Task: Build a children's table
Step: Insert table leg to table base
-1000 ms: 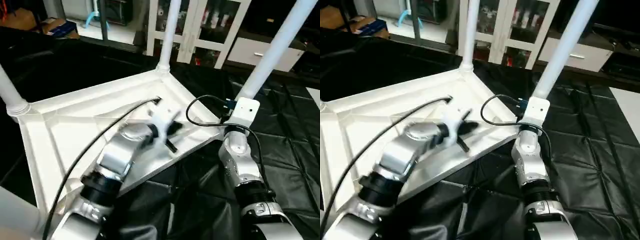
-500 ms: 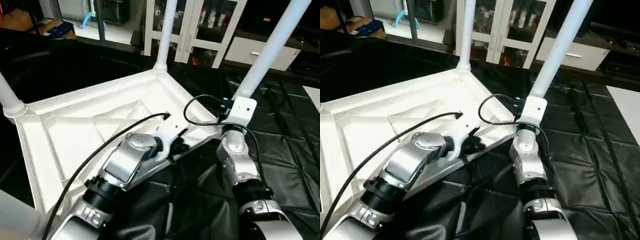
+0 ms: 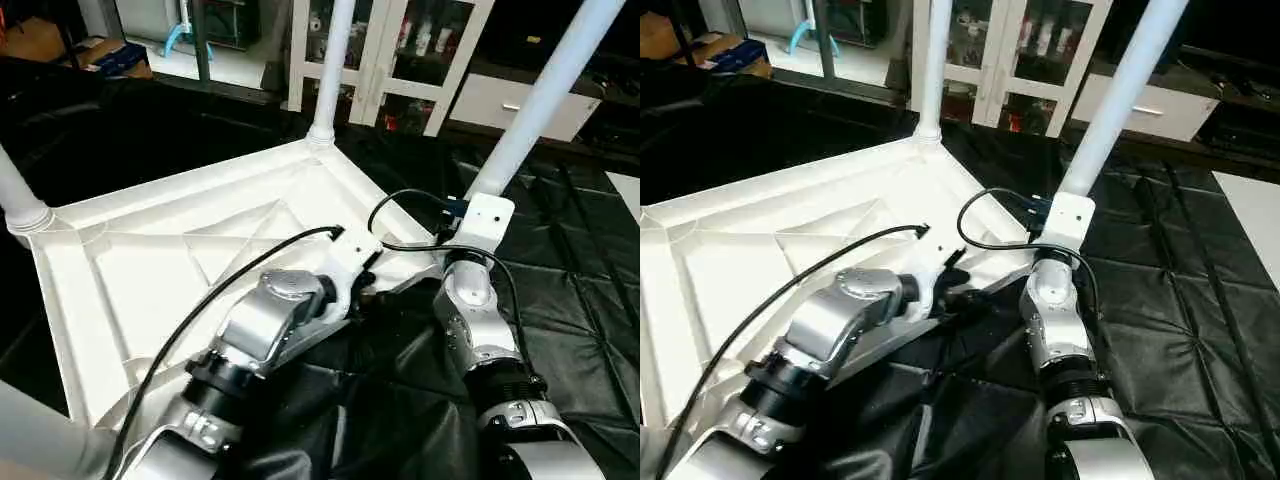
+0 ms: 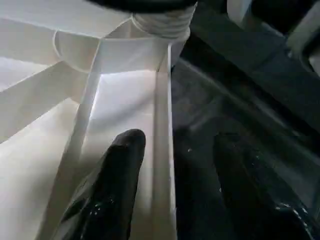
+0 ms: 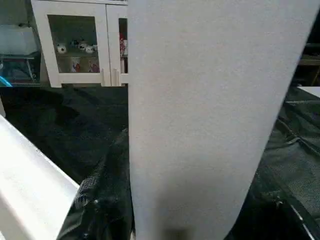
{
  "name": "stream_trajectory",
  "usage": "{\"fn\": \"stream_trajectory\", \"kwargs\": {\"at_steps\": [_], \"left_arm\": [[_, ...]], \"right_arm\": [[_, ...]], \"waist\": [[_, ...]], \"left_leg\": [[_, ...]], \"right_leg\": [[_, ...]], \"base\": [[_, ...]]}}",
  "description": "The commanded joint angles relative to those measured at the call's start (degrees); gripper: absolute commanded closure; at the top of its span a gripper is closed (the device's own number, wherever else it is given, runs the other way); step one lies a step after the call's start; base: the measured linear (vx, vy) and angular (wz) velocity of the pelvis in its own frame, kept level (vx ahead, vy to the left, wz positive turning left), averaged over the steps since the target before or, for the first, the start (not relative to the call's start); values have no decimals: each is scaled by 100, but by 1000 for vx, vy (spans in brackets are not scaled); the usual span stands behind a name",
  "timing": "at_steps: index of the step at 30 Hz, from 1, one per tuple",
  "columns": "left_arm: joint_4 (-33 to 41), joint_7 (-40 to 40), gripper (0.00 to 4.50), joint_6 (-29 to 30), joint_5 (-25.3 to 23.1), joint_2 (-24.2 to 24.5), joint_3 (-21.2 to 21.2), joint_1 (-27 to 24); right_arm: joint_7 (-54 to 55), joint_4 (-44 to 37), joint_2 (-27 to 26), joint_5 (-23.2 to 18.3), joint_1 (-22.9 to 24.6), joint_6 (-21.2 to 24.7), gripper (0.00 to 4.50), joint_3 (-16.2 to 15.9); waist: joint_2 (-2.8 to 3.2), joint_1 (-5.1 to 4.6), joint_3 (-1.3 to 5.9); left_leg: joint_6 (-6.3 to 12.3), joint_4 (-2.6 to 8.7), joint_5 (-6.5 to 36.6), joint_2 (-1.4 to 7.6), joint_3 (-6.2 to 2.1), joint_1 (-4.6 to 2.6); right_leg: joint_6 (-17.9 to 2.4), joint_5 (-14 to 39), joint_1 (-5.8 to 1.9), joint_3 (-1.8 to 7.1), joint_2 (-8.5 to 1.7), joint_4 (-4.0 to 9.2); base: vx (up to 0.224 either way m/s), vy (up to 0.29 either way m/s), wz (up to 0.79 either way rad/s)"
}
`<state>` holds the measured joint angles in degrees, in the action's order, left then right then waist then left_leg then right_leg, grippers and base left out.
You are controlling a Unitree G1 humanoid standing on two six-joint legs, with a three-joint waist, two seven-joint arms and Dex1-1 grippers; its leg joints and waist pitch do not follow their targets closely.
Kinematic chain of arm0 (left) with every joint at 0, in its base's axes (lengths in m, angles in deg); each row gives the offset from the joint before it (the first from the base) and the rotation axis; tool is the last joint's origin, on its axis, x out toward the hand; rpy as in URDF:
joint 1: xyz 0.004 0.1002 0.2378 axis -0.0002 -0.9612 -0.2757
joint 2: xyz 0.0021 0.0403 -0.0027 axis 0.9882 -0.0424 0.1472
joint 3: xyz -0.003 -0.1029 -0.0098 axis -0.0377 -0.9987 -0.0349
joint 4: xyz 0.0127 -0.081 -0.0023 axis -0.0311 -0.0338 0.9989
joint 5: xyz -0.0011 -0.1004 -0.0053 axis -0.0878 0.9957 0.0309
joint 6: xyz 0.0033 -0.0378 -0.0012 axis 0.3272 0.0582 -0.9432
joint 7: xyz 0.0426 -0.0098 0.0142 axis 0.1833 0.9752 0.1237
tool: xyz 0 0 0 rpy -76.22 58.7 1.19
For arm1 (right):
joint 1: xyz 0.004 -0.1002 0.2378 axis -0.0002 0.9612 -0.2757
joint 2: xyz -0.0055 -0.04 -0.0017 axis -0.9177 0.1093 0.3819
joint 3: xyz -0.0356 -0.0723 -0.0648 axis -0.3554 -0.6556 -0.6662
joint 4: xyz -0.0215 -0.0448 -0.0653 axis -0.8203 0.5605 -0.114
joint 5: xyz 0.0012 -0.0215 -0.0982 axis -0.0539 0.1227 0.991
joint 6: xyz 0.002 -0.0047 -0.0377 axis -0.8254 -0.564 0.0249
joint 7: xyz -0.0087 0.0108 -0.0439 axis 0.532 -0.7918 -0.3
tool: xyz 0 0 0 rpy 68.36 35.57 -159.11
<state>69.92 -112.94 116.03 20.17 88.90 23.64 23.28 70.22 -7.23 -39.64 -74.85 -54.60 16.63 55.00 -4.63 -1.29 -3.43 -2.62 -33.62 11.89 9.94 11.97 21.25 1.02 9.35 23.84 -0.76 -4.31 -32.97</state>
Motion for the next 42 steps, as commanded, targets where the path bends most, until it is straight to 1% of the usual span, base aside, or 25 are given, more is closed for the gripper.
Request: {"fn": "stream_trajectory", "kwargs": {"at_steps": [1, 4, 5, 6, 9, 10, 12, 15, 18, 19, 21, 22, 24, 25, 26, 27, 28, 30, 32, 35, 36, 37, 39, 40, 42], "left_arm": [[-72, 24, 166, 34, 100, -49, -71, 96], [-112, -83, 139, 7, -40, 32, 197, 44], [-150, -101, 139, -32, -106, 63, 290, 23], [-307, -85, 131, -162, -302, 147, 501, -5], [-635, 12, 131, -336, -462, 188, 633, -25], [-696, 3, 131, -361, -478, 209, 672, -32], [-751, 8, 131, -389, -503, 232, 706, -44], [-766, 88, 166, -396, -513, 206, 609, -43], [-766, 144, 169, -451, -491, 219, 552, 11], [-786, 163, 179, -477, -487, 227, 534, 33], [-850, 143, 206, -466, -493, 245, 536, 69], [-882, 119, 210, -436, -513, 272, 564, 79], [-896, 109, 216, -425, -519, 282, 576, 81], [-904, 68, 241, -385, -555, 325, 645, 65], [-894, 26, 241, -336, -556, 345, 676, 53], [-882, -13, 250, -286, -551, 361, 700, 42], [-875, -17, 252, -276, -552, 368, 708, 39], [-874, -24, 260, -272, -551, 373, 714, 40], [-873, -30, 287, -270, -552, 380, 717, 43], [-865, -30, 301, -272, -538, 381, 702, 58], [-875, -29, 318, -284, -533, 383, 698, 68], [-887, -29, 318, -292, -527, 384, 690, 78], [-911, -39, 338, -314, -517, 402, 696, 97], [-915, -42, 347, -322, -517, 407, 700, 98], [-920, -79, 356, -356, -534, 442, 730, 94]], "right_arm": [[-5, 660, -9, 152, 374, 360, 264, 46], [-12, 666, -13, 155, 369, 362, 264, 51], [-14, 667, -14, 155, 367, 363, 264, 53], [-15, 663, -20, 153, 365, 365, 264, 55], [-17, 643, -33, 155, 366, 371, 264, 55], [-15, 650, -38, 157, 363, 368, 264, 54], [-14, 653, -43, 157, 360, 364, 264, 53], [-16, 631, -43, 154, 364, 363, 264, 59], [-34, 607, -40, 142, 368, 357, 264, 68], [-38, 609, -40, 140, 364, 349, 264, 71], [-83, 610, -46, 128, 357, 312, 264, 75], [-103, 606, -50, 129, 352, 293, 229, 72], [-107, 607, -52, 131, 349, 286, 194, 70], [-114, 593, -58, 139, 348, 284, 188, 63], [-127, 582, -61, 142, 346, 284, 188, 58], [-140, 566, -66, 147, 344, 287, 175, 59], [-145, 545, -70, 150, 348, 293, 160, 61], [-153, 533, -71, 153, 347, 293, 149, 59], [-168, 496, -71, 151, 348, 298, 137, 56], [-184, 410, -59, 165, 353, 319, 104, 45], [-191, 372, -58, 164, 358, 336, 96, 48], [-221, 324, -59, 151, 365, 348, 96, 49], [-322, 216, -57, 179, 382, 320, 82, 32], [-341, 191, -55, 195, 387, 305, 61, 23], [-513, -130, -66, 144, 478, 318, 57, -16]], "waist": [[73, -27, 228], [86, -24, 219], [88, -25, 220], [89, -25, 217], [89, -29, 218], [108, -32, 220], [96, -34, 218], [96, -32, 220], [98, -30, 215], [95, -28, 236], [100, -26, 230], [93, -27, 235], [96, -26, 229], [104, -23, 233], [106, -27, 234], [84, -29, 253], [86, -30, 234], [106, -31, 243], [99, -29, 246], [103, -29, 250], [97, -27, 257], [95, -24, 258], [94, -20, 253], [98, -23, 244], [96, -15, 239]], "left_leg": [[-12, 469, 1587, 265, -132, -60], [-49, 483, 1713, 278, -140, -81], [-60, 487, 1717, 280, -145, -80], [-63, 491, 1733, 278, -149, -74], [-92, 492, 1729, 284, -148, -81], [-103, 497, 1803, 277, -154, -73], [-141, 506, 1912, 281, -160, -79], [-173, 504, 1951, 287, -162, -88], [-177, 512, 1956, 287, -159, -85], [-171, 503, 1940, 285, -156, -92], [-174, 505, 1957, 285, -155, -98], [-176, 503, 1968, 286, -153, -101], [-178, 508, 1977, 287, -159, -87], [-191, 507, 1976, 286, -158, -93], [-191, 500, 1971, 282, -155, -87], [-192, 501, 1887, 289, -166, -59], [-143, 509, 1866, 289, -162, -64], [-133, 501, 1874, 287, -158, -70], [-124, 498, 1834, 289, -155, -65], [-89, 491, 1731, 286, -147, -66], [-69, 482, 1686, 284, -143, -63], [-46, 479, 1630, 285, -142, -56], [1, 474, 1541, 283, -137, -45], [9, 479, 1614, 283, -136, -51], [13, 479, 1646, 286, -139, -48]], "right_leg": [[-871, 1279, -129, 159, -234, 387], [-832, 1453, -98, 152, -221, 401], [-826, 1449, -98, 151, -221, 398], [-798, 1454, -96, 148, -216, 404], [-800, 1385, -98, 154, -229, 401], [-797, 1465, -104, 154, -230, 406], [-771, 1614, -95, 154, -235, 420], [-753, 1640, -83, 157, -234, 425], [-787, 1552, -85, 157, -230, 418], [-788, 1551, -91, 157, -232, 415], [-785, 1581, -80, 157, -231, 422], [-786, 1596, -79, 158, -232, 425], [-784, 1635, -84, 160, -240, 427], [-800, 1650, -78, 158, -238, 430], [-819, 1638, -75, 164, -239, 431], [-811, 1546, -103, 162, -256, 410], [-828, 1528, -103, 158, -245, 406], [-842, 1567, -101, 163, -254, 414], [-861, 1508, -108, 163, -254, 407], [-897, 1408, -117, 162, -251, 397], [-911, 1372, -121, 164, -254, 391], [-924, 1330, -127, 164, -254, 385], [-943, 1248, -133, 164, -256, 375], [-932, 1383, -124, 162, -257, 392], [-892, 1475, -121, 169, -261, 403]], "base": [[0, 0, 0], [0, 0, 0], [0, 0, 0], [0, 0, 0], [0, 0, 0], [0, 0, 0], [0, 0, 0], [0, 0, 0], [0, 0, 0], [0, 0, 0], [0, 0, 0], [0, 0, 0], [0, 0, 0], [0, 0, 0], [0, 0, 0], [0, 0, 0], [0, 0, 0], [0, 0, 0], [0, 0, 0], [0, 0, 0], [0, 0, 0], [0, 0, 0], [0, 0, 0], [0, 0, 0], [0, 0, 0]]}}
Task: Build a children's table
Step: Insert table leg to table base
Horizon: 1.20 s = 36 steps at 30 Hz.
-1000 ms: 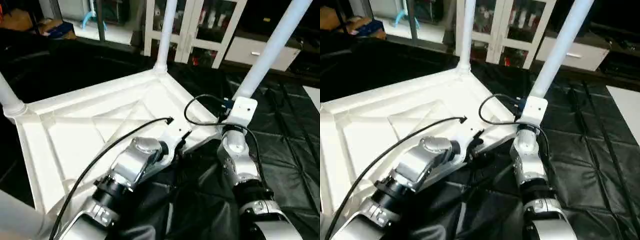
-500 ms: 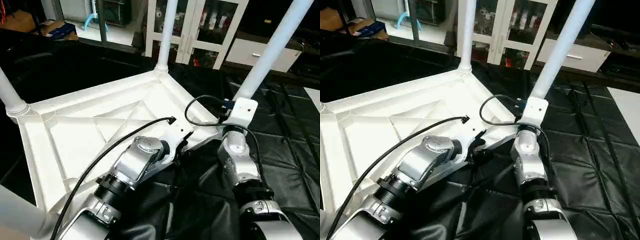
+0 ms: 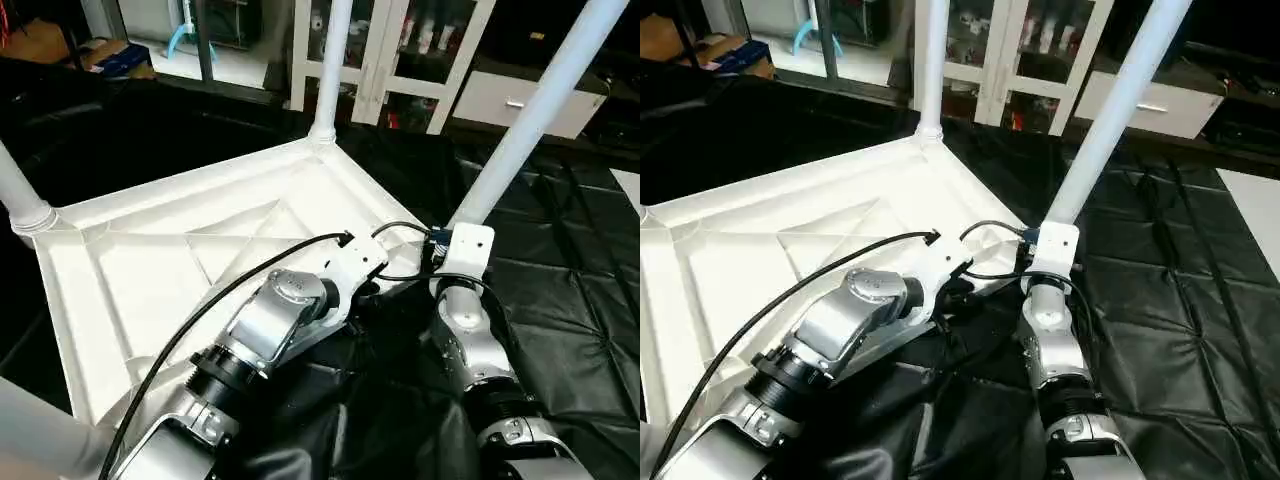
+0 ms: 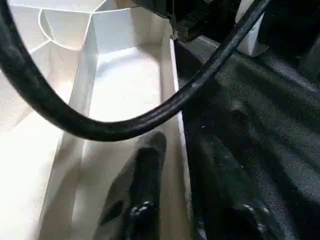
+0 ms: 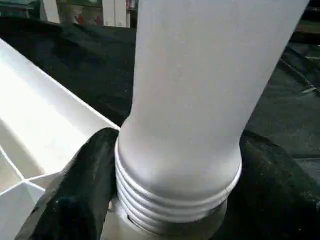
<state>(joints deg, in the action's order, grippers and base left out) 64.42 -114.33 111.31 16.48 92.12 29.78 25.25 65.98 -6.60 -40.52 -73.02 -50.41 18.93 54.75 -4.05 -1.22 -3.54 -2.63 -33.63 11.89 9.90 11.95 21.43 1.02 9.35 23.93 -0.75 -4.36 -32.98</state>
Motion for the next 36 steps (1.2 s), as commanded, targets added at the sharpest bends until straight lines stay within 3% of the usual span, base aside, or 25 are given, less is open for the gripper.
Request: {"fn": "stream_trajectory", "kwargs": {"at_steps": [1, 3, 7, 10, 16, 25, 27, 30, 34, 35, 36], "left_arm": [[-366, 42, 376, 114, -172, 135, 134, -104], [-359, 29, 383, 122, -168, 144, 143, -109], [-322, -113, 415, 129, -255, 289, 325, -143], [-326, -150, 432, 114, -284, 335, 371, -156], [-414, -338, 450, -112, -351, 590, 472, -195], [-302, -912, 450, -552, -317, 1081, 623, -290], [-138, -1456, 450, -957, -266, 1459, 713, -399], [-47, -1676, 450, -1031, -206, 1602, 747, -452], [211, -2113, 450, -1364, -192, 2011, 821, -617], [443, -2405, 450, -1503, -63, 2220, 804, -751], [456, -2419, 450, -1508, -57, 2231, 804, -758]], "right_arm": [[-125, -288, 29, -33, 90, 93, 47, -11], [-158, -371, 35, -22, 119, 114, 34, -28], [-530, -1524, 173, -157, 553, 576, 11, -138], [-659, -1870, 262, -185, 714, 713, 0, -177], [-1084, -3346, 445, -486, 1479, 1479, 0, -139], [-1651, -4118, 693, -848, 2101, 1711, 0, -109], [-2411, -4333, 1013, -1231, 2269, 1772, 0, -79], [-2699, -4398, 1114, -1428, 2312, 1901, 0, -26], [-3301, -4281, 1486, -1577, 2321, 1875, 0, 88], [-3679, -4329, 1679, -1778, 2363, 2019, 0, 141], [-3697, -4330, 1689, -1785, 2366, 2022, 0, 143]], "waist": [[33, -24, 256], [39, -28, 251], [38, -11, 240], [46, -10, 232], [51, -7, 194], [60, -14, 184], [63, -4, 187], [78, -9, 181], [96, 13, 192], [108, 11, 188], [106, 20, 207]], "left_leg": [[22, 480, 1617, 292, -141, -62], [21, 489, 1637, 296, -149, -59], [34, 495, 1538, 300, -152, -57], [39, 490, 1537, 302, -144, -63], [-20, 528, 1901, 303, -180, -56], [-74, 541, 2003, 317, -196, -61], [-12, 538, 1945, 325, -204, -54], [35, 540, 1776, 327, -181, -64], [94, 523, 1509, 341, -167, -78], [96, 521, 1461, 343, -161, -81], [153, 505, 1327, 342, -166, -75]], "right_leg": [[-879, 1453, -135, 167, -256, 395], [-880, 1517, -135, 164, -258, 396], [-821, 1385, -147, 168, -248, 386], [-840, 1313, -143, 174, -245, 386], [-653, 1894, -121, 185, -243, 453], [-620, 2025, -92, 197, -268, 463], [-670, 1932, -122, 199, -278, 449], [-812, 1630, -114, 203, -266, 419], [-1067, 1240, -156, 197, -277, 364], [-1107, 1152, -156, 197, -273, 354], [-1181, 947, -195, 195, -282, 321]], "base": [[0, 0, 0], [0, 0, 0], [0, 0, 0], [0, 0, 0], [0, 0, 0], [0, 0, 0], [0, 0, 0], [0, 0, 0], [0, 0, 0], [0, 0, 0], [0, 0, 0]]}}
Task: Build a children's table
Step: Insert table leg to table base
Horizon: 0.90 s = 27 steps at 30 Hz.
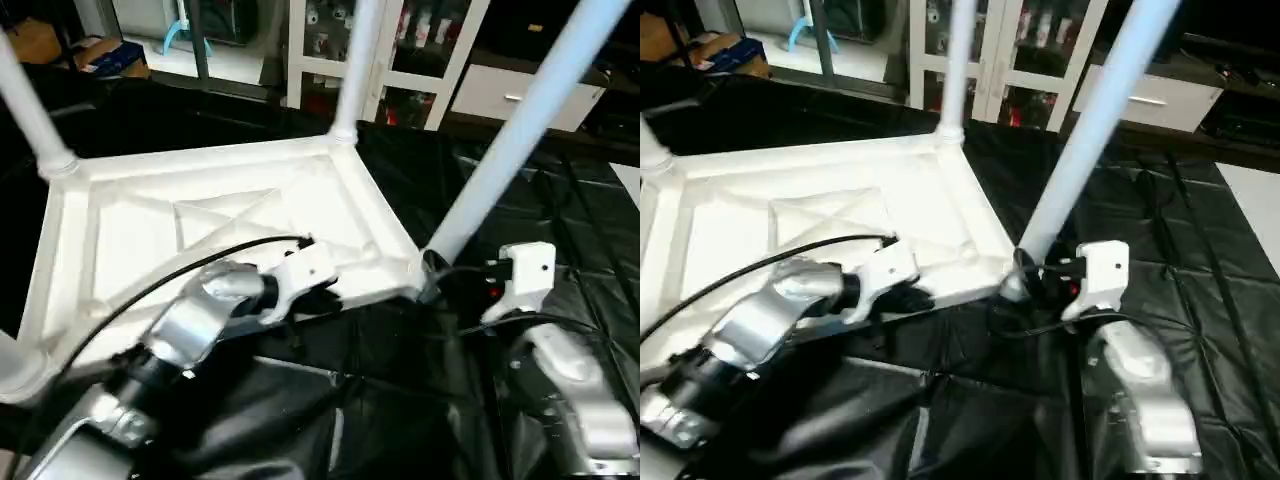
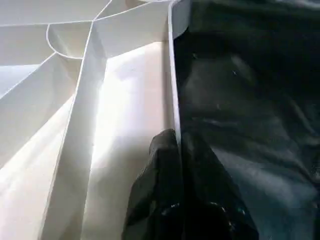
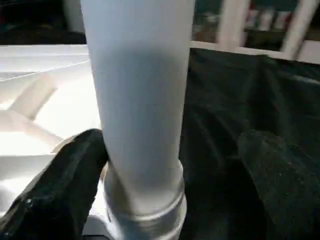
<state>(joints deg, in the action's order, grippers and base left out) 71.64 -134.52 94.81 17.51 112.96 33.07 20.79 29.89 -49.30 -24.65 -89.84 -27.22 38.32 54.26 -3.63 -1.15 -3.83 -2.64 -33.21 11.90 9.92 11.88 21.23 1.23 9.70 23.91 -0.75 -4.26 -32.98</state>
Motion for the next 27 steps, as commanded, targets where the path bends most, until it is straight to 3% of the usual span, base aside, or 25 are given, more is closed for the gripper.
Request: {"fn": "stream_trajectory", "kwargs": {"at_steps": [1, 4, 7, 8, 9, 12, 15, 21, 27], "left_arm": [[-174, -499, 450, 89, -116, 222, 469, -360], [-31, -787, 450, -594, -175, 543, 535, -487], [-88, -901, 450, -1043, -164, 646, 457, -569], [-88, -901, 450, -1043, -164, 646, 457, -569], [-145, -846, 405, -1110, -96, 578, 339, -580], [-96, -896, 393, -1014, 127, 463, 142, -522], [22, -860, 372, -956, 233, 366, 92, -478], [17, -787, 372, -970, 327, 46, 158, -331], [-183, -581, 372, -1004, 133, -391, 255, -131]], "right_arm": [[-215, -75, 170, -160, 65, 110, 0, 204], [-666, -84, 406, -351, 162, 188, 0, 217], [-1045, -116, 602, -485, 239, 226, 0, 179], [-1045, -116, 602, -485, 239, 226, 0, 179], [-1130, -132, 632, -544, 253, 273, 0, 186], [-1295, -126, 696, -566, 242, 285, 0, 172], [-1392, -125, 721, -578, 244, 302, 0, 171], [-1499, -191, 704, -593, 258, 333, 0, 89], [-1503, -252, 682, -613, 294, 362, 0, 95]], "waist": [[61, 16, 232], [55, 28, 233], [54, 34, 225], [53, 33, 217], [49, 32, 217], [43, 39, 221], [47, 48, 240], [38, 116, 275], [97, 205, 253]], "left_leg": [[182, 462, 1275, 340, -151, -49], [350, 422, 1003, 337, -127, -75], [390, 430, 1045, 348, -132, -81], [376, 437, 1083, 349, -131, -81], [328, 437, 1180, 351, -129, -94], [196, 450, 1338, 351, -139, -102], [233, 420, 1059, 344, -127, -106], [564, 347, 431, 338, -91, -121], [480, 357, 663, 353, -89, -148]], "right_leg": [[-1237, 832, -196, 197, -287, 316], [-1409, 471, -211, 194, -294, 281], [-1433, 634, -216, 187, -297, 282], [-1429, 711, -213, 187, -298, 293], [-1422, 874, -205, 187, -301, 302], [-1339, 1239, -201, 194, -312, 326], [-1413, 845, -207, 191, -303, 280], [-1671, 13, -248, 184, -299, 191], [-1685, 192, -242, 177, -298, 217]], "base": [[0, 0, 0], [0, 0, 0], [0, 0, 0], [0, 0, 0], [0, 0, 0], [0, 0, 0], [0, 0, 0], [0, 0, 0], [0, 0, 0]]}}
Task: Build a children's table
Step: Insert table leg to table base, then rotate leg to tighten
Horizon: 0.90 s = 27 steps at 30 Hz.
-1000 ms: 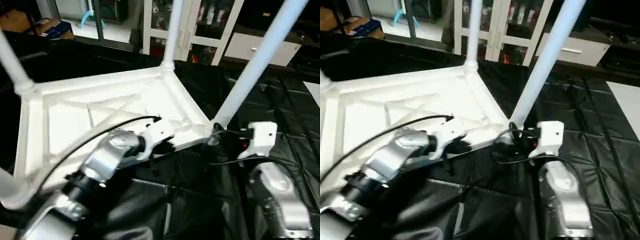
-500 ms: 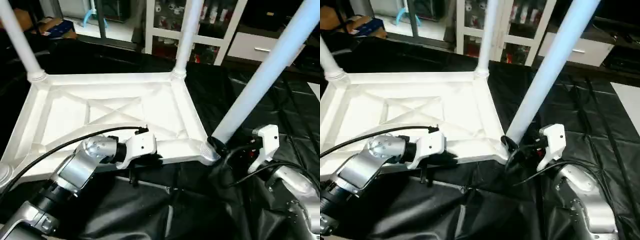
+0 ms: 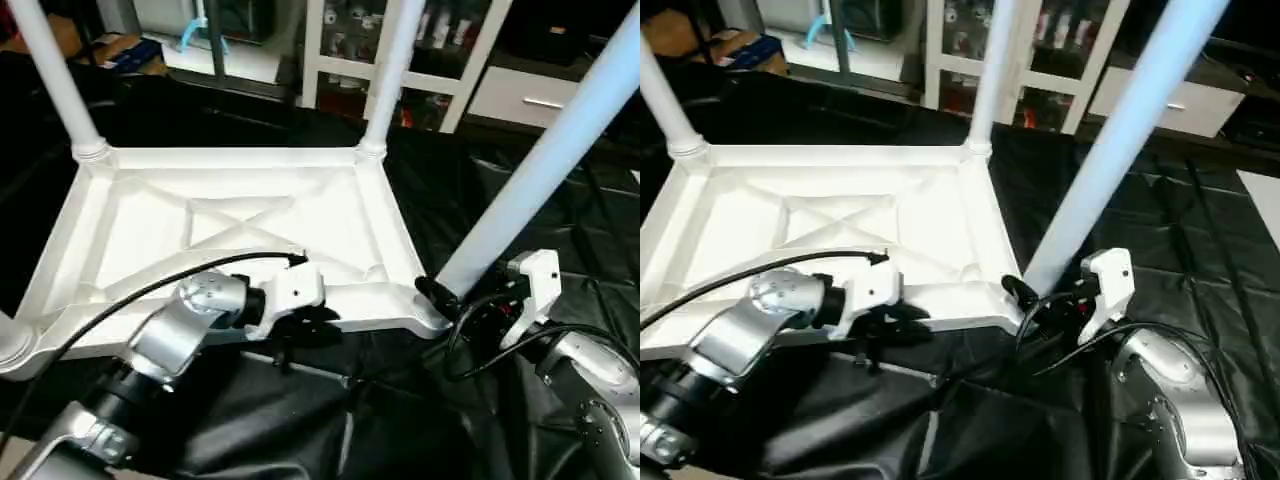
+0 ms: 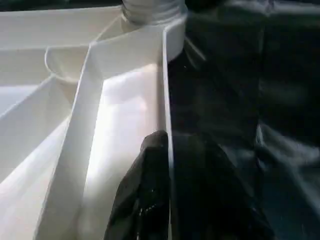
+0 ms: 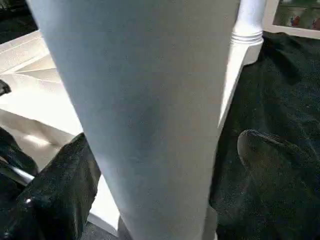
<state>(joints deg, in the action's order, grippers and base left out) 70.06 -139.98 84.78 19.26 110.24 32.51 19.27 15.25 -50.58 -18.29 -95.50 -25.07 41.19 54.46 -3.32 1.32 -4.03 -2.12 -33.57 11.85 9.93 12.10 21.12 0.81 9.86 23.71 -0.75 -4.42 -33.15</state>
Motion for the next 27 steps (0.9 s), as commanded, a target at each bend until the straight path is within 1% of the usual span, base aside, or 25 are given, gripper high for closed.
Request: {"fn": "stream_trajectory", "kwargs": {"at_steps": [1, 3, 4, 5, 6, 7, 9, 10, 13, 15, 16, 21, 22, 23, 24, 27], "left_arm": [[-37, -14, 372, 2, -63, -150, 318, 36], [-115, 37, 372, -57, -163, -244, 375, 76], [-142, 56, 372, -86, -207, -272, 396, 92], [-162, 71, 372, -5, -197, -320, 391, 114], [-198, 104, 352, 4, -235, -354, 406, 150], [-235, 143, 352, -22, -274, -375, 417, 178], [-383, 273, 325, -139, -410, -458, 453, 281], [-428, 306, 325, -172, -450, -483, 462, 307], [-566, 384, 325, -286, -580, -559, 499, 394], [-636, 366, 325, -334, -713, -552, 600, 456], [-655, 370, 325, -307, -764, -539, 641, 471], [-725, 424, 325, -126, -880, -504, 690, 501], [-761, 423, 325, -100, -894, -491, 676, 513], [-806, 449, 341, -86, -902, -488, 652, 526], [-865, 463, 341, -75, -910, -494, 617, 542], [-999, 472, 362, -103, -959, -494, 579, 583]], "right_arm": [[-38, -133, 38, -43, 86, 76, 0, 76], [-22, -157, 11, -33, 116, 69, 0, 80], [-14, -165, 2, -34, 125, 71, 0, 81], [-8, -170, -6, -31, 137, 65, 0, 82], [-3, -174, -16, -30, 150, 60, 0, 81], [4, -180, -24, -26, 160, 57, 0, 79], [41, -198, -57, -26, 179, 52, 0, 90], [50, -204, -65, -27, 185, 51, 0, 94], [70, -226, -85, -29, 204, 52, 0, 95], [79, -233, -96, -29, 206, 51, 0, 92], [82, -231, -100, -26, 203, 48, 0, 91], [88, -252, -113, -25, 187, 57, 0, 100], [89, -252, -112, -30, 180, 57, 0, 106], [88, -254, -112, -35, 173, 57, 0, 113], [83, -269, -113, -42, 171, 65, 0, 121], [51, -286, -102, -63, 165, 71, 0, 139]], "waist": [[62, -35, 273], [49, 3, 275], [59, 14, 274], [55, 17, 274], [68, 28, 282], [75, 30, 281], [65, 29, 285], [74, 25, 280], [83, 22, 272], [88, 22, 272], [97, 22, 269], [105, 17, 266], [88, 14, 265], [94, 17, 264], [99, 19, 261], [92, 14, 249]], "left_leg": [[411, 393, 695, 352, -117, -134], [390, 390, 722, 345, -116, -132], [392, 388, 714, 343, -117, -129], [390, 386, 717, 343, -118, -126], [393, 381, 686, 342, -121, -127], [407, 379, 662, 340, -121, -121], [434, 375, 628, 336, -132, -102], [454, 375, 652, 337, -135, -100], [432, 378, 786, 339, -141, -96], [427, 379, 772, 342, -145, -98], [427, 382, 785, 341, -148, -97], [394, 382, 827, 341, -146, -106], [392, 382, 849, 336, -143, -97], [389, 383, 857, 337, -145, -99], [386, 386, 884, 337, -146, -99], [346, 398, 1030, 333, -149, -97]], "right_leg": [[-1632, 213, -227, 176, -286, 234], [-1575, 291, -232, 183, -293, 241], [-1560, 278, -233, 185, -292, 249], [-1558, 285, -238, 184, -296, 246], [-1567, 252, -241, 185, -299, 236], [-1567, 205, -243, 182, -294, 238], [-1575, 192, -263, 178, -303, 229], [-1568, 255, -260, 176, -307, 244], [-1519, 516, -256, 178, -317, 268], [-1506, 529, -253, 176, -314, 266], [-1496, 554, -250, 176, -315, 272], [-1500, 605, -238, 174, -311, 275], [-1501, 635, -243, 174, -311, 280], [-1499, 656, -241, 174, -312, 279], [-1493, 704, -237, 175, -315, 286], [-1425, 952, -227, 175, -314, 318]], "base": [[0, 0, 0], [0, 0, 0], [0, 0, 0], [0, 0, 0], [0, 0, 0], [0, 0, 0], [0, 0, 0], [0, 0, 0], [0, 0, 0], [0, 0, 0], [0, 0, 0], [0, 0, 0], [0, 0, 0], [0, 0, 0], [0, 0, 0], [0, 0, 0]]}}
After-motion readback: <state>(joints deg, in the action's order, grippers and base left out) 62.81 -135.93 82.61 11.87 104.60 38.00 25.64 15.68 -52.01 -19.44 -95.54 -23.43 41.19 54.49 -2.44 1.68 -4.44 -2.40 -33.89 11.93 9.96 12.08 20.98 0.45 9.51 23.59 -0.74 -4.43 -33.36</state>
